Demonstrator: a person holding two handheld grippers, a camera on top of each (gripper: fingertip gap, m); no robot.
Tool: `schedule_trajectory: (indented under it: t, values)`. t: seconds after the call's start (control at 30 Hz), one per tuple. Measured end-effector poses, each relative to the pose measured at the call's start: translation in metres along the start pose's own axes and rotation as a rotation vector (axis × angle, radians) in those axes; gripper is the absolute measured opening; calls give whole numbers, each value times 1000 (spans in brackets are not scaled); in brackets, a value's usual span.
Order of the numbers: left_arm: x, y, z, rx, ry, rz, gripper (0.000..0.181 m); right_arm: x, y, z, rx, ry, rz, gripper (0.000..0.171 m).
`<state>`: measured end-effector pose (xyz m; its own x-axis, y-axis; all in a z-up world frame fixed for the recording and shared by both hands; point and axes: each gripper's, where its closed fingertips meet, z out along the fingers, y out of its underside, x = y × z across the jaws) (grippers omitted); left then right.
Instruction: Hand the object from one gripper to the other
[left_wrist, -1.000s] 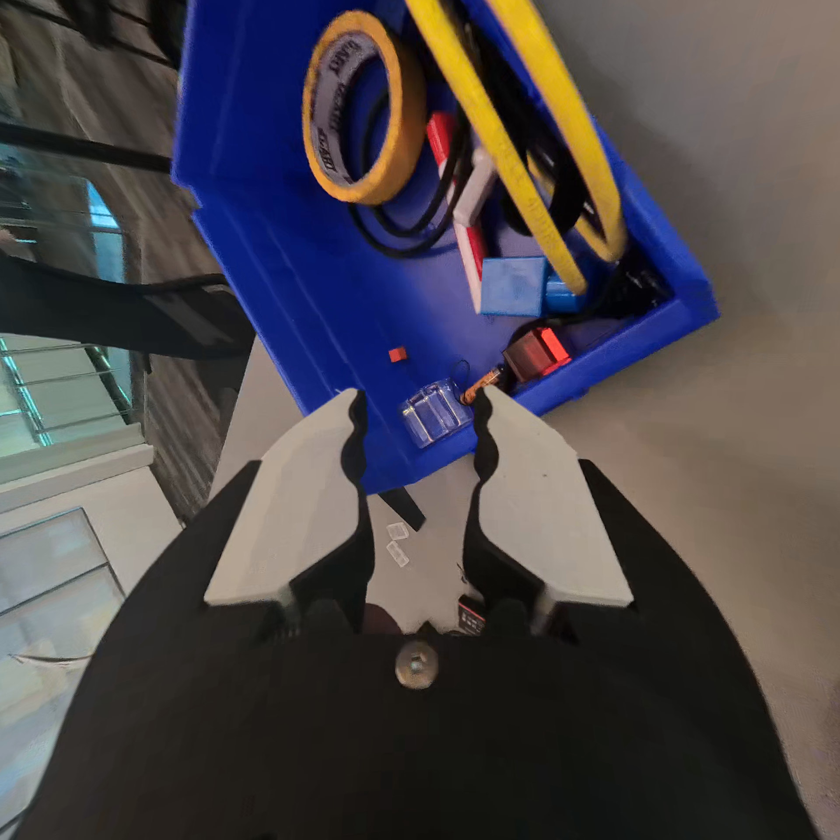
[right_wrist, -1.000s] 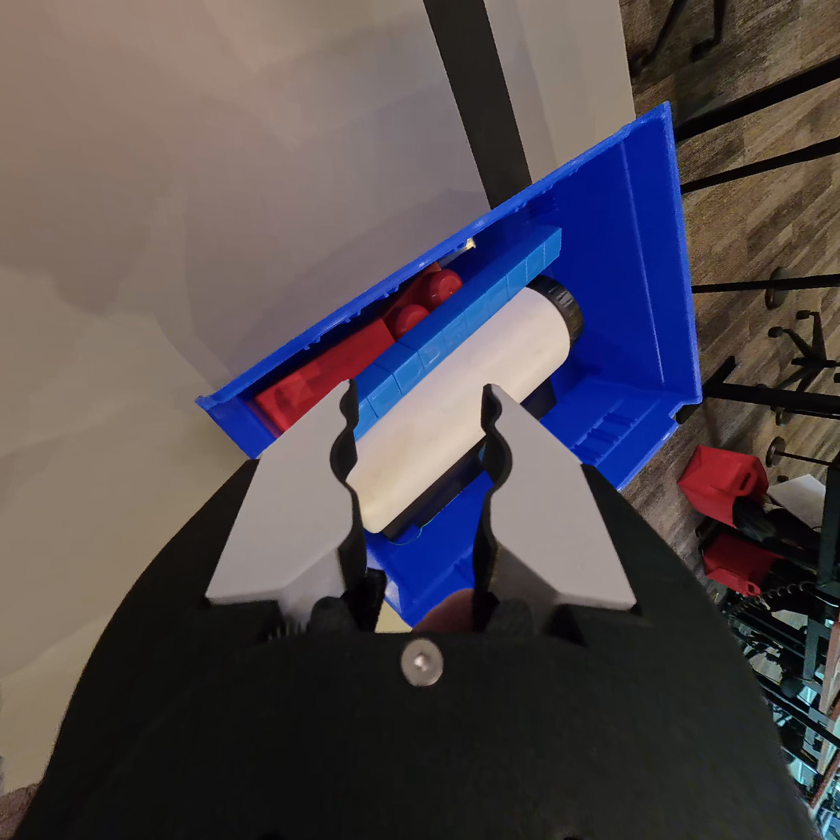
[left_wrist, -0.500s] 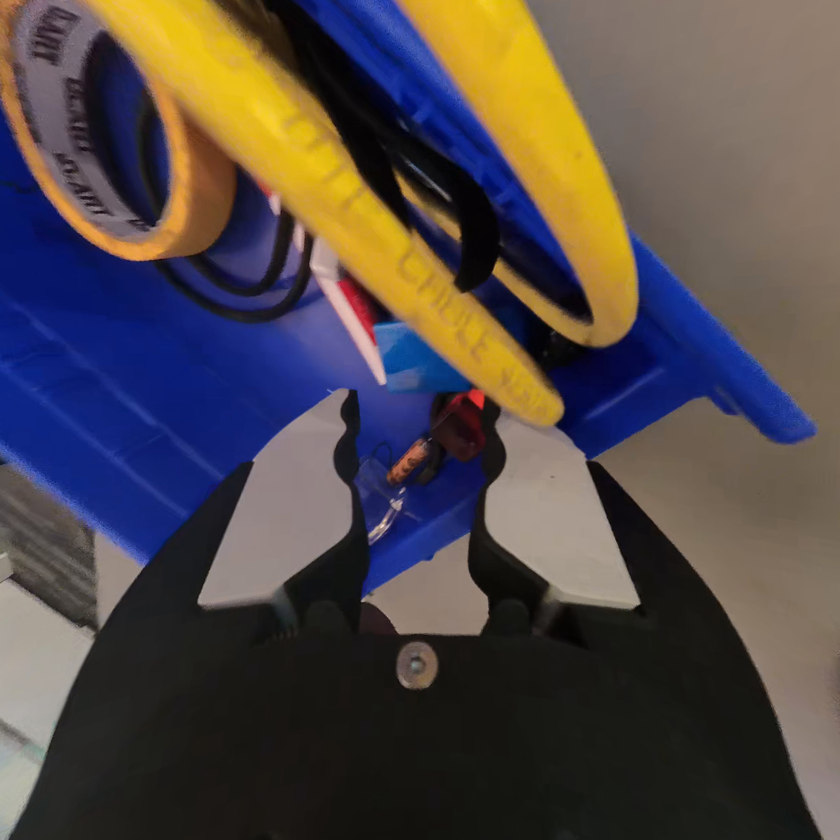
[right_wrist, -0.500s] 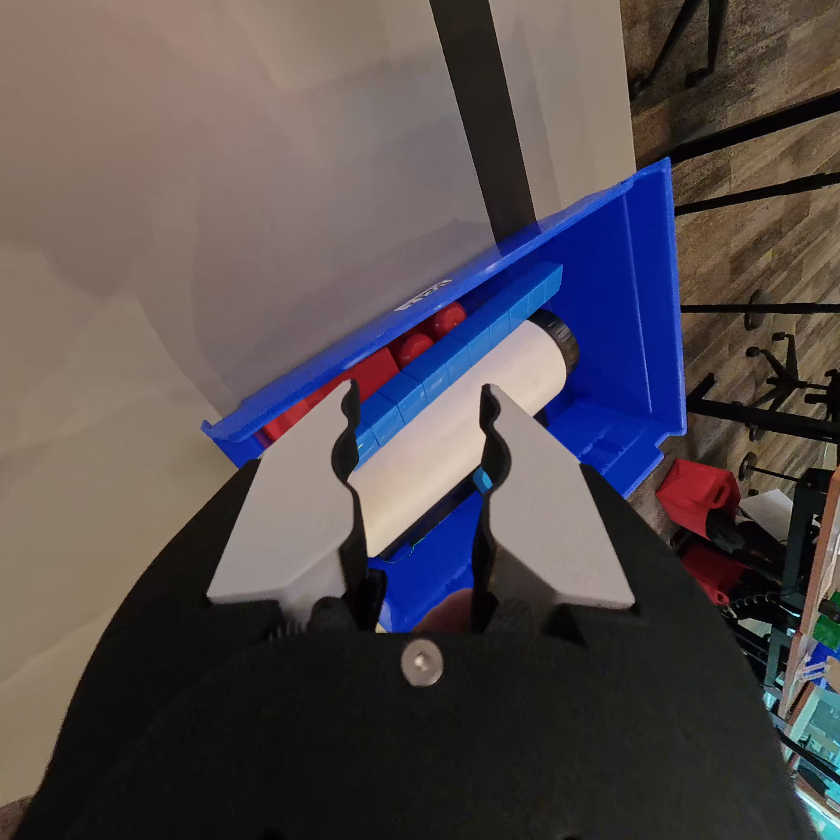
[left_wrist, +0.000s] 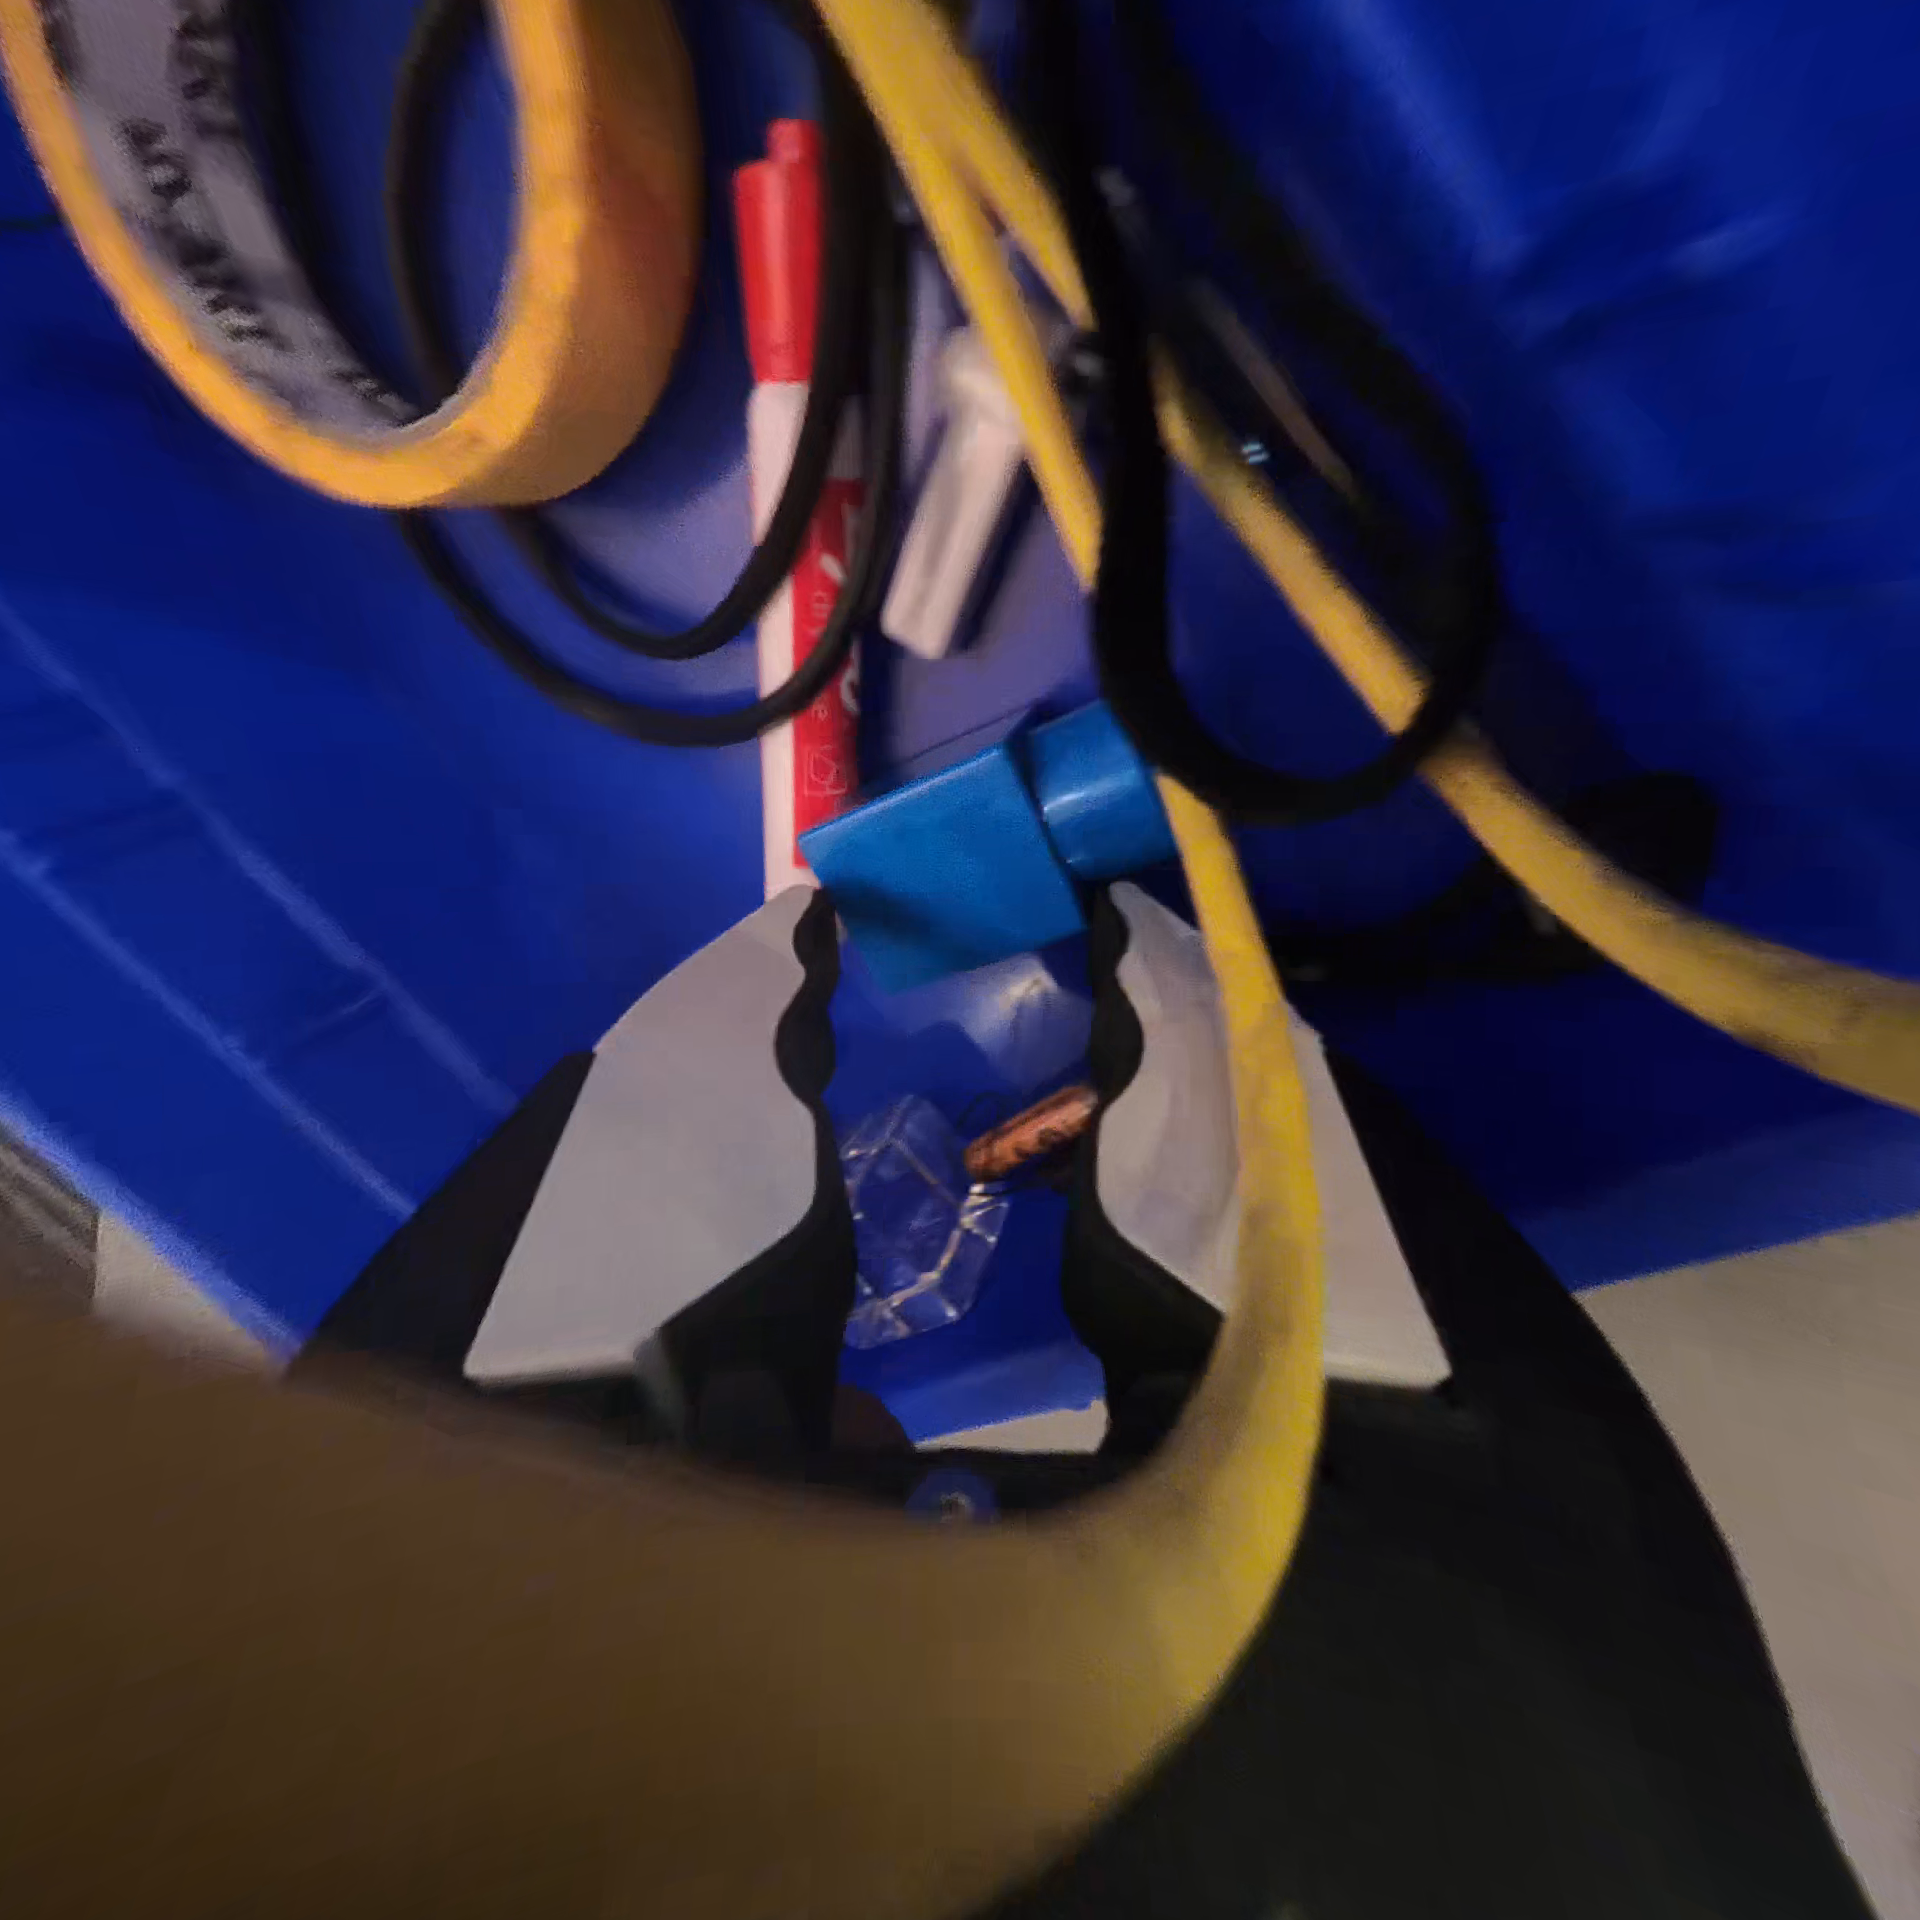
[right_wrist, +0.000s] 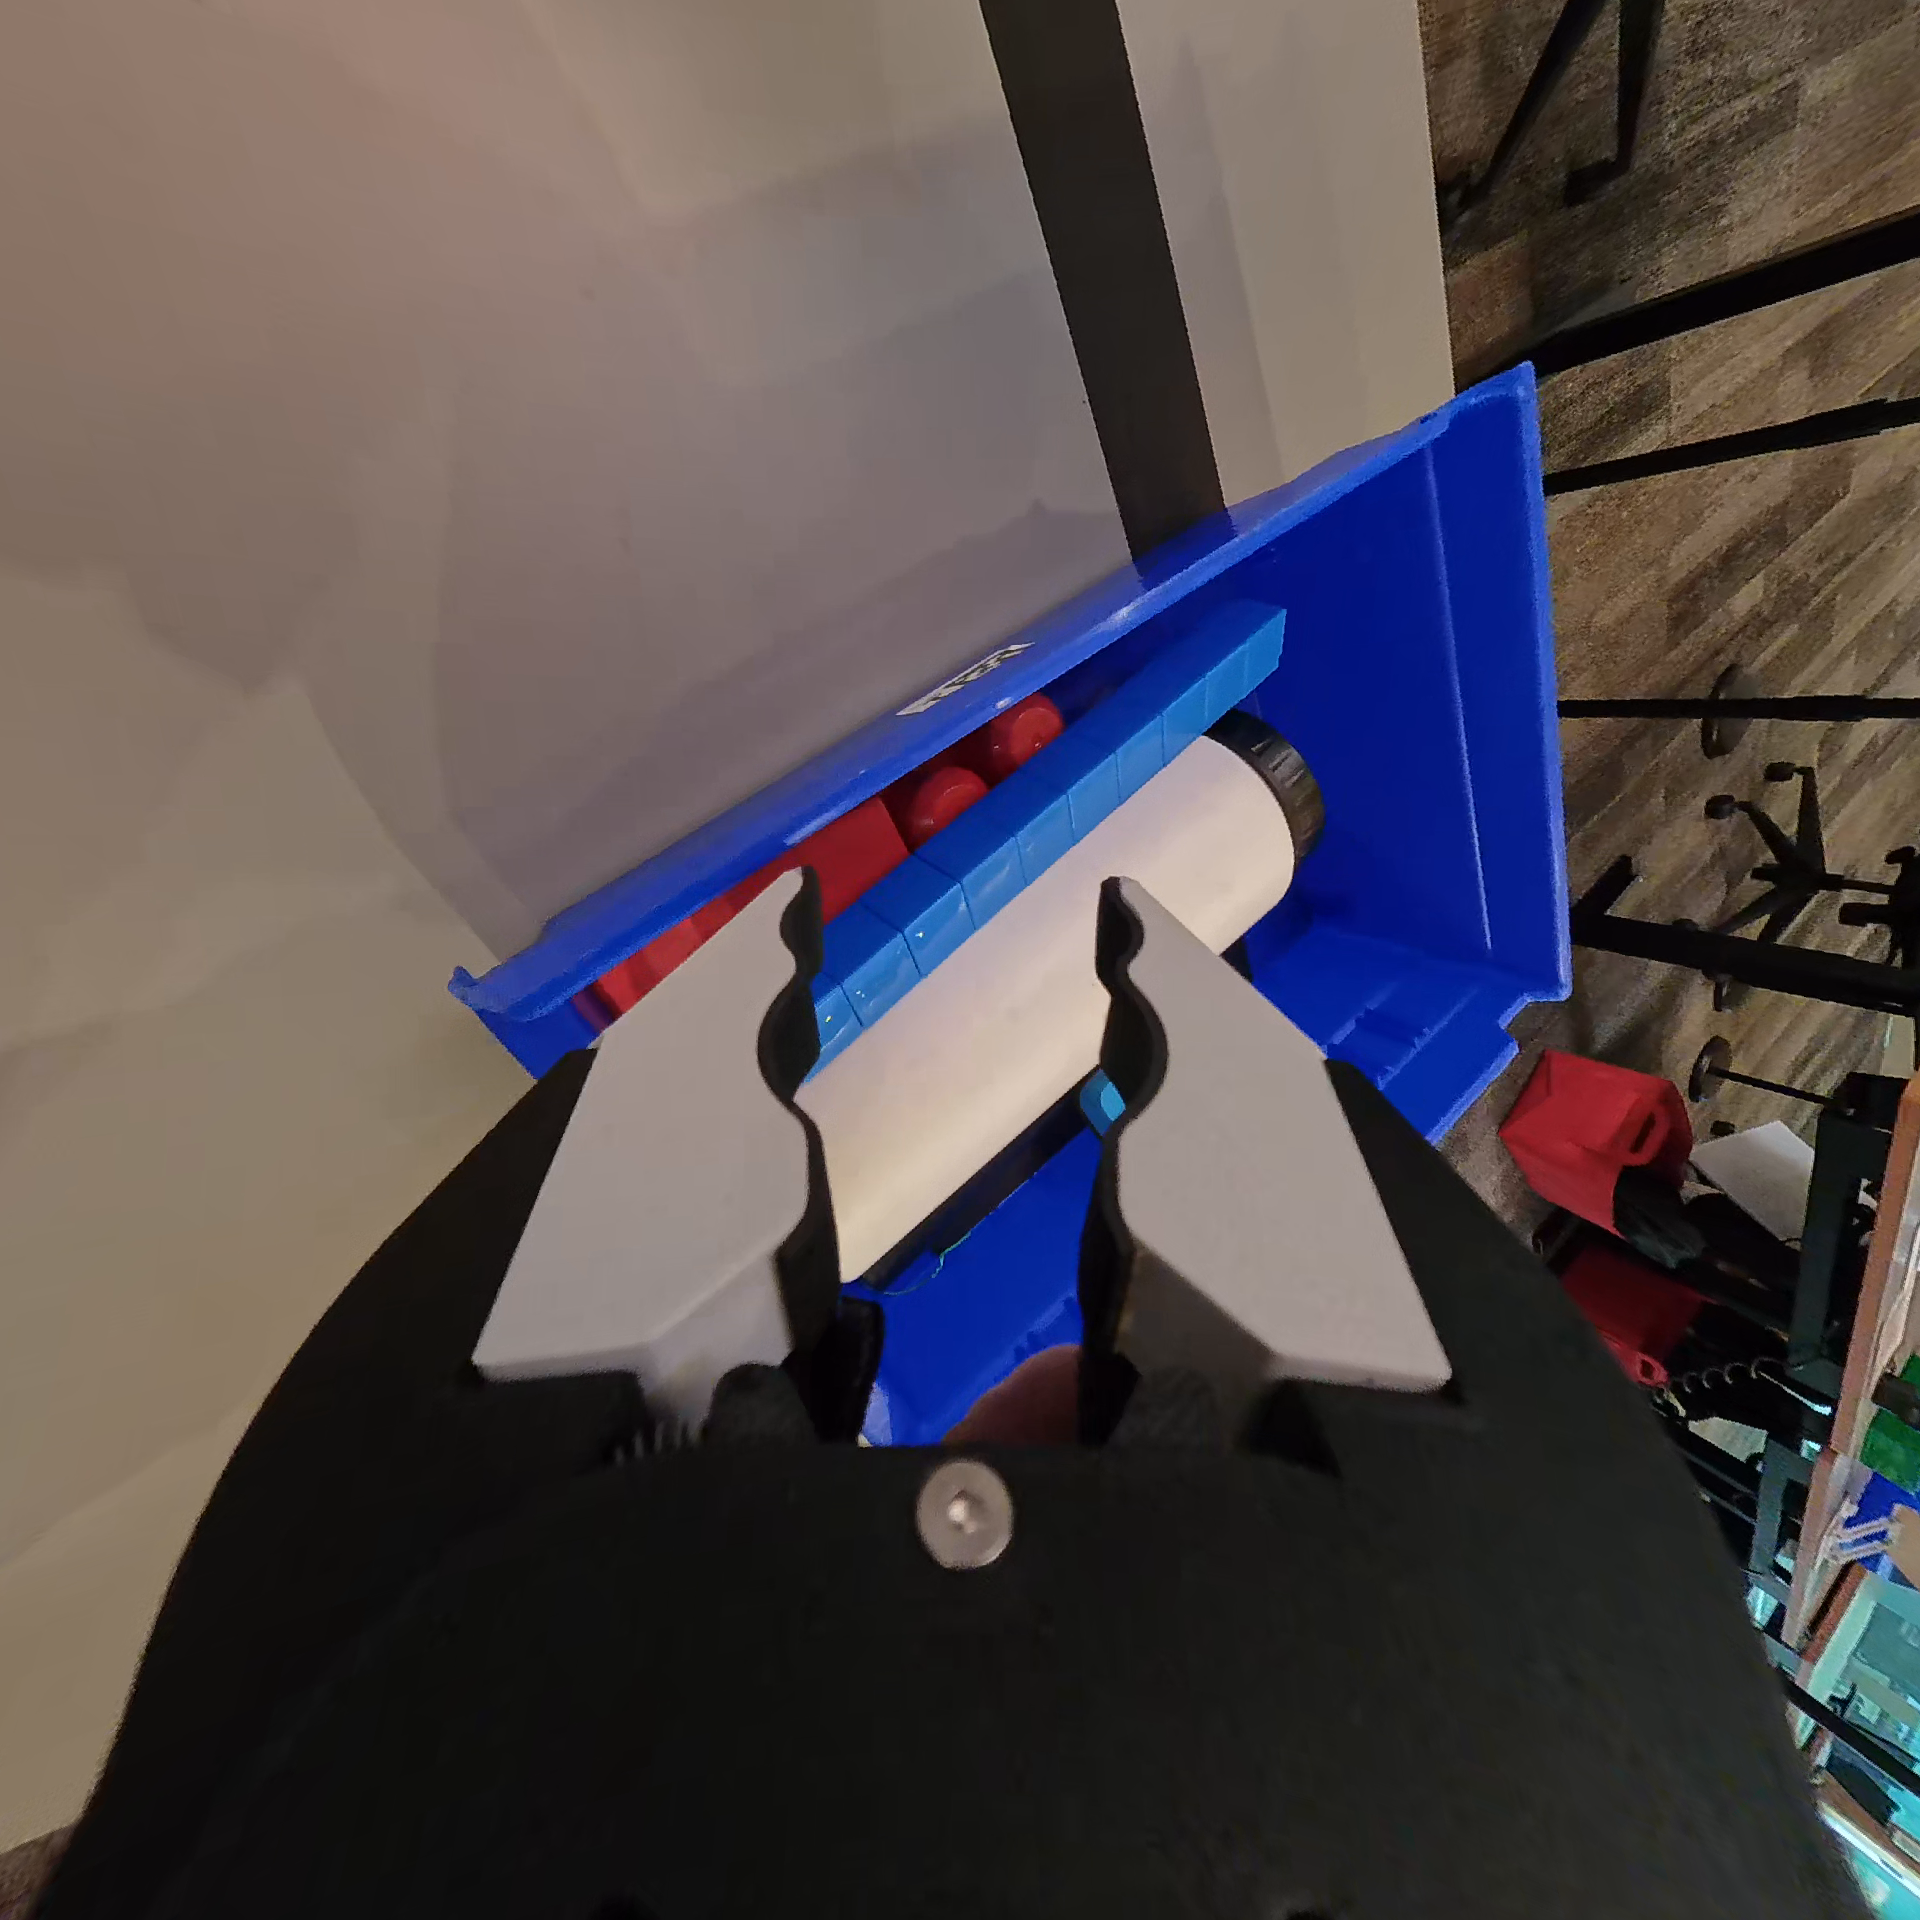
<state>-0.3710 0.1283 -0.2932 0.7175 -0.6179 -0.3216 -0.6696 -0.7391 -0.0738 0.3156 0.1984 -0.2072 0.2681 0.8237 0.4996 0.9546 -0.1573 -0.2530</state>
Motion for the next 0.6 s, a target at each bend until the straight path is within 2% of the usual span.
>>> schedule_trajectory:
  t: [0.33, 0.6]
  values:
    - [-34, 11, -11, 95, -161, -136, 46, 4, -1, 0, 1, 22, 2, 51]
    - [-63, 3, -63, 334, -352, -257, 45, 38, -9, -21, 49, 203, 34, 52]
